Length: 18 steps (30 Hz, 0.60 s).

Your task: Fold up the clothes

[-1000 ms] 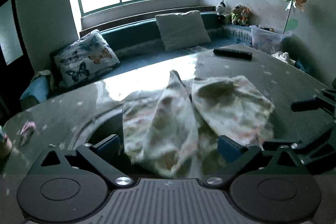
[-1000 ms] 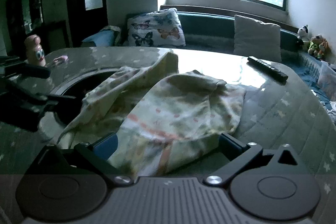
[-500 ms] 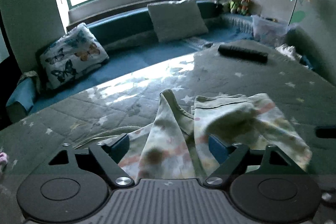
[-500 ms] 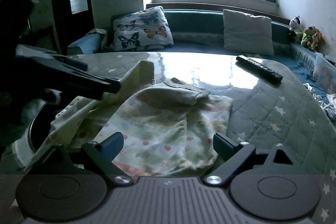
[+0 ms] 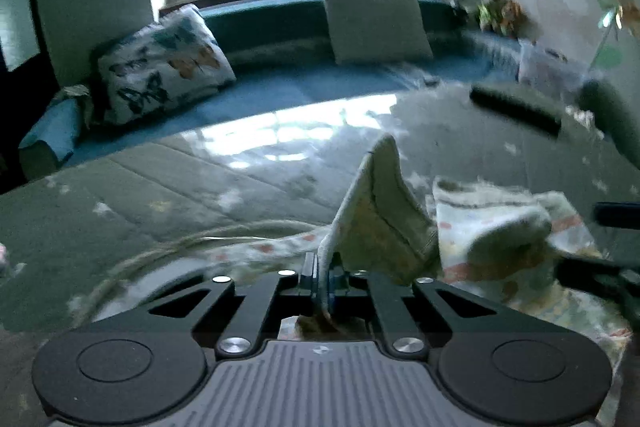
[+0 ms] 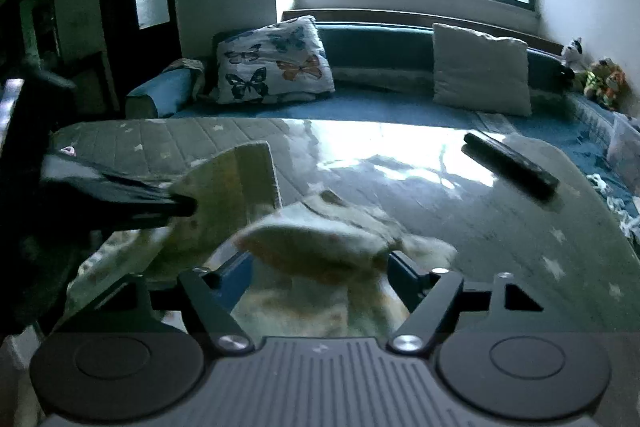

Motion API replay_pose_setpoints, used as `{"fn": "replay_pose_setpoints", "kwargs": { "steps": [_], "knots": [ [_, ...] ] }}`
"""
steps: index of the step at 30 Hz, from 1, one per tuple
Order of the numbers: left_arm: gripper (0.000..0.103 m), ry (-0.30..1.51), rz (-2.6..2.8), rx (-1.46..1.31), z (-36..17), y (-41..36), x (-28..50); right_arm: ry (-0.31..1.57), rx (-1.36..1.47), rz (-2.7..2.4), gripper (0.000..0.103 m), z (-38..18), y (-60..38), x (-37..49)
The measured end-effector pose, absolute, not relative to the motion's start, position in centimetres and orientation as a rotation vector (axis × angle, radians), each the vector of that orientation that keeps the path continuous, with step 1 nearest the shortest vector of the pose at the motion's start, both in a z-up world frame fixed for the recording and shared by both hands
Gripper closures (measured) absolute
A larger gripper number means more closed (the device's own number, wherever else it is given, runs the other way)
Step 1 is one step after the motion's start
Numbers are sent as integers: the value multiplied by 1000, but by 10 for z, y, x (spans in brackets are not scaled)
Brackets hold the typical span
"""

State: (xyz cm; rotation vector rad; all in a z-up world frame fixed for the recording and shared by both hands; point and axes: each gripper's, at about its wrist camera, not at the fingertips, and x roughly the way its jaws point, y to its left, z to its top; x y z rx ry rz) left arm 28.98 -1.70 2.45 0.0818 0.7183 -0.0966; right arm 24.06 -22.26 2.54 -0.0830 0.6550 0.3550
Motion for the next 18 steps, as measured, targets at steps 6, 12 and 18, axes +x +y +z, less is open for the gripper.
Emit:
{"fn": "replay_pose_setpoints", "kwargs": {
  "steps": [6, 12, 18],
  "knots": [
    [98, 635, -16, 56, 49, 16, 257, 686, -145, 376, 36, 16, -182, 280],
    [98, 575, 80, 37, 66, 51, 217, 759, -261, 338, 50, -13, -146, 306],
    [98, 563, 163, -17, 66, 87, 176, 762, -210, 309, 91, -14, -157, 299]
  ]
}}
